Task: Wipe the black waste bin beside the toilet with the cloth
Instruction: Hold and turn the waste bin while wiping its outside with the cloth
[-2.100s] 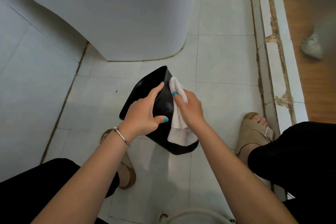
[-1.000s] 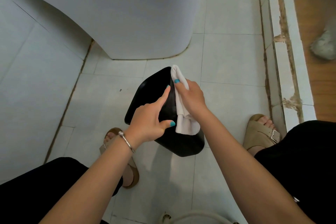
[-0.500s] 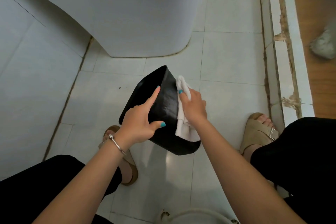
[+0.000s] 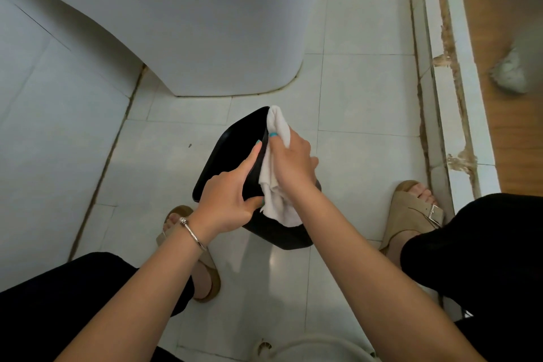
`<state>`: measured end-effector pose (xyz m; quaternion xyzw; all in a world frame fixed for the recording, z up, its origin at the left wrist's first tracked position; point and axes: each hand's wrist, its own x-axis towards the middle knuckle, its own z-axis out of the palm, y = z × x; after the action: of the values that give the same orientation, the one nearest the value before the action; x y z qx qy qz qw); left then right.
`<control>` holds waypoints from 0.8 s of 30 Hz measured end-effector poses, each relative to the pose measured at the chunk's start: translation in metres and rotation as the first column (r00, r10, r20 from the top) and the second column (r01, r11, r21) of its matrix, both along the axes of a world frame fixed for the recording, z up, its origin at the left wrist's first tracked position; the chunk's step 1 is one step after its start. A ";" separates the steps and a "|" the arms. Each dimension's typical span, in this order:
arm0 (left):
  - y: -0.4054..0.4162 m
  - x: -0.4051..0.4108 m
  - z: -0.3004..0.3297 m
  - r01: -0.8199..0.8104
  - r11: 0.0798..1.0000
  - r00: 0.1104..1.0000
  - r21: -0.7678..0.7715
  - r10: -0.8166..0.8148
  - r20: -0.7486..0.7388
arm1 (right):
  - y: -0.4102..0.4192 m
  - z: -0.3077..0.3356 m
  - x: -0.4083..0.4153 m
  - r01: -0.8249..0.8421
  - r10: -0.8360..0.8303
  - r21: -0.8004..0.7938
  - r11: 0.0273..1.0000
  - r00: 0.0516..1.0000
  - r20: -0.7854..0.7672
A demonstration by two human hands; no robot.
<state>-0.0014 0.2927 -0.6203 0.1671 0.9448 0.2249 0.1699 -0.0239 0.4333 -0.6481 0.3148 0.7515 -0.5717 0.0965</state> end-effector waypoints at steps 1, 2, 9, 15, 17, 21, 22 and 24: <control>0.000 0.000 0.000 -0.001 1.000 1.000 0.024 0.000 0.014 | -0.005 0.009 0.000 0.009 -0.010 -0.041 0.999 0.999 -0.032; 0.000 -0.001 0.001 -0.001 0.999 1.000 0.049 0.000 0.027 | -0.009 0.015 0.001 0.022 -0.027 -0.075 0.997 0.998 -0.064; 0.001 -0.011 0.002 -0.014 0.987 0.999 0.159 0.006 0.046 | -0.009 0.025 0.020 -0.066 0.070 0.023 0.998 0.967 -0.247; 0.004 -0.014 0.003 0.023 0.995 0.999 0.099 -0.026 0.028 | -0.008 0.009 0.032 -0.136 0.166 0.138 0.981 0.958 -0.234; -0.003 -0.018 0.003 -0.010 0.994 0.999 0.105 0.005 0.046 | -0.004 -0.003 0.035 -0.162 0.192 0.167 0.973 0.964 -0.184; -0.013 -0.017 0.001 -0.003 0.996 0.999 0.087 -0.001 0.047 | -0.004 -0.026 0.050 -0.136 0.169 0.232 0.963 0.977 -0.130; -0.014 -0.017 -0.001 0.009 0.996 0.999 0.084 -0.013 0.041 | -0.004 -0.030 0.051 -0.117 0.150 0.233 0.965 0.980 -0.131; -0.018 -0.016 -0.003 0.003 0.994 0.998 0.112 -0.009 0.059 | 0.000 -0.037 0.052 -0.090 0.112 0.209 0.974 0.989 -0.097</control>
<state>-0.0178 0.2745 -0.6234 0.1725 0.9248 0.2818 0.1888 0.0280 0.4334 -0.6853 0.2529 0.8253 -0.5022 0.0518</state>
